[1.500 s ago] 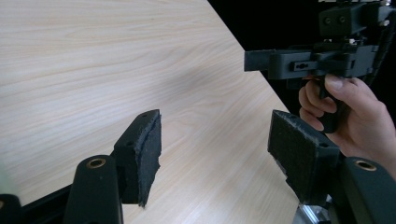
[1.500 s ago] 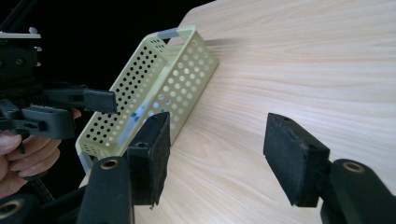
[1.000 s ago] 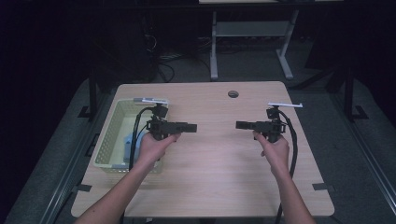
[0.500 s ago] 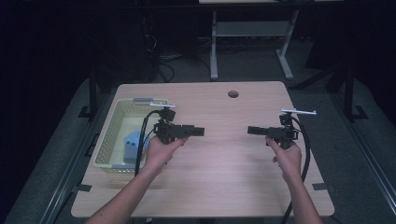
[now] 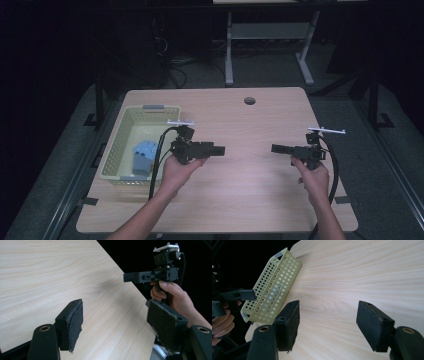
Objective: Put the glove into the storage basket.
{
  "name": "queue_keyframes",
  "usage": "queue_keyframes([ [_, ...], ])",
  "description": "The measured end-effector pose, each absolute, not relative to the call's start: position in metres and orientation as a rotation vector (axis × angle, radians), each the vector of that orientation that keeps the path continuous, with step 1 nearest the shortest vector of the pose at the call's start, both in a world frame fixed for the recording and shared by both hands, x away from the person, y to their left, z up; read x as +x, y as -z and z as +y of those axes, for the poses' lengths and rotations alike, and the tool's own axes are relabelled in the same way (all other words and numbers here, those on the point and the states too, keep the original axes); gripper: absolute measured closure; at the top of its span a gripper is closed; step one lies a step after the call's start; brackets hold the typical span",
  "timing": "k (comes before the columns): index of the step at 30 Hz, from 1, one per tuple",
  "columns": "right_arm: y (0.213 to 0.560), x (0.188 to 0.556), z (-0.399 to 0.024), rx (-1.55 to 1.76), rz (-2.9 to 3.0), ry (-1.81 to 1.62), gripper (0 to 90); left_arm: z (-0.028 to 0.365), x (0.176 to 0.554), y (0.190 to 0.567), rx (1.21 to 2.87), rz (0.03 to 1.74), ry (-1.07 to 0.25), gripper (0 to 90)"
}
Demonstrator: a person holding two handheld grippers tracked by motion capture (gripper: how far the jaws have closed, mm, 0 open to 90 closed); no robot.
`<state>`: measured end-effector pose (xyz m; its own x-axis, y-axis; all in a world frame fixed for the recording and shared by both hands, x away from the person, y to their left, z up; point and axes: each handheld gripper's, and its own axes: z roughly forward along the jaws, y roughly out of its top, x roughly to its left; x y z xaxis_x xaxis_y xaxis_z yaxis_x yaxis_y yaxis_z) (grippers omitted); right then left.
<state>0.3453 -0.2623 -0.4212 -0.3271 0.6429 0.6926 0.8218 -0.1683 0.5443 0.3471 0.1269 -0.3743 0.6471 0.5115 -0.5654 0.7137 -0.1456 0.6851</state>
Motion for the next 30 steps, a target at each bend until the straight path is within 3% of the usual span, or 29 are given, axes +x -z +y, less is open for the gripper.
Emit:
queue_keyframes([
  [30, 0.454, 0.283, -0.285, -1.708, -1.904, 1.521, 32.2, 0.111, 0.297, 0.418, 1.891, 0.841, 0.268, 27.6],
])
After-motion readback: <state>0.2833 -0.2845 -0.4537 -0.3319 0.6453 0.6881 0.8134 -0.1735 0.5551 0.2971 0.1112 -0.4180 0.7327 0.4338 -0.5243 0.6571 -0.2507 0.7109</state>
